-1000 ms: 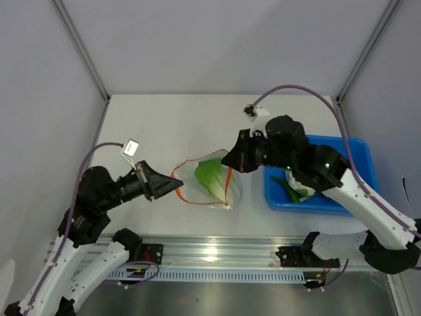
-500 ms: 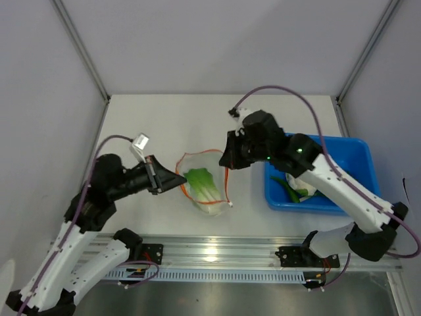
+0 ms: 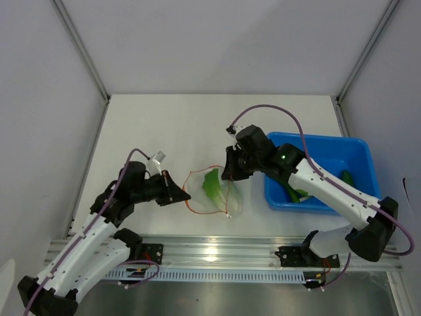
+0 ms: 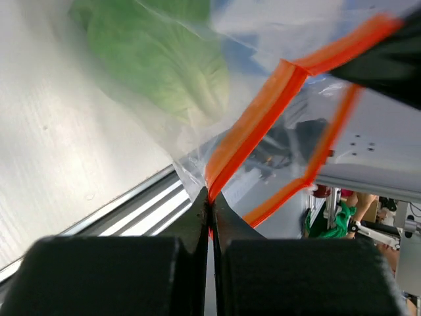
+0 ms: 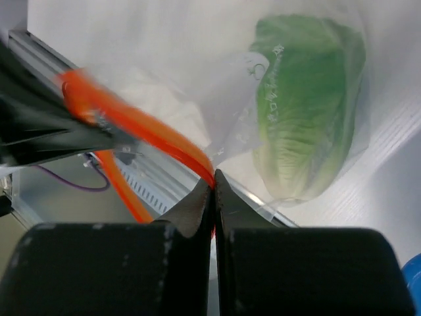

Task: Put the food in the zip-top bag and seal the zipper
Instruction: Adjust the zipper food storage bag at the center of the board.

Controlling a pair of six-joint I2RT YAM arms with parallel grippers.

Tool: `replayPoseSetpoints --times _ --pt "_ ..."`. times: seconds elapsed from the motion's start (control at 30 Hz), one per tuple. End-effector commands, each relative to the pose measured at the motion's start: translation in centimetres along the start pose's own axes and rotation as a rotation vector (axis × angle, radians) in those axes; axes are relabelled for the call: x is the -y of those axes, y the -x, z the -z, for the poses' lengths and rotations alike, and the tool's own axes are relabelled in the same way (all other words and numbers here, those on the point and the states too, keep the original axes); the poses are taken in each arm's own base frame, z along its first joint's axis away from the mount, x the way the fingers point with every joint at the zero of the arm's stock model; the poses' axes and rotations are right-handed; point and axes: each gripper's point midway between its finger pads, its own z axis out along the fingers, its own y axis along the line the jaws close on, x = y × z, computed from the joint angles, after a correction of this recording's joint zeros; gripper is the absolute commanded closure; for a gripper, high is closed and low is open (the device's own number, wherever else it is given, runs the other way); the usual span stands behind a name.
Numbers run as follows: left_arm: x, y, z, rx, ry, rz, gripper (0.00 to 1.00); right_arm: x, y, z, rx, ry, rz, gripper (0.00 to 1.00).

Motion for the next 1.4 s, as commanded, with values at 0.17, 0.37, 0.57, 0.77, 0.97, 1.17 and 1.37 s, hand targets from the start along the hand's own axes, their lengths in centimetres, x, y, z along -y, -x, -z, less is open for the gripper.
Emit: replayPoseSetpoints --times 0.17,0.37,0.57,0.77,0.97,1.17,1.37 --pt "13.2 5.2 9.0 0.252 -0.281 -0.269 0.99 -3.5 4.0 6.6 0.177 0.095 0.046 1.0" --pt "10.5 4.7 5.2 0.173 -0.257 -0.213 1.0 -2.3 3.6 5.2 0.17 0.049 0.024 0.95" --pt "8.7 4.9 2.7 0.125 -0.219 -0.206 0.99 -1.6 3.3 3.4 0.145 0.025 0.007 0.86" --pt "8.9 5.4 2.2 0.126 -0.233 -0.204 1.0 -0.7 3.5 3.0 0.149 -0.045 -0.017 0.6" --pt "10.3 6.6 2.2 0.138 -0.25 -0.228 1.0 -1.6 7.0 9.8 0.318 -0.075 0.007 0.41" --pt "11.3 7.5 2.0 0.141 -0.261 -0.246 0.99 6.3 9.2 15.9 0.443 -0.358 -0.126 0.11" --pt "11.7 7.4 2.1 0.13 -0.28 -0.246 0.99 20.7 6.1 13.7 0.346 -0.59 -0.512 0.01"
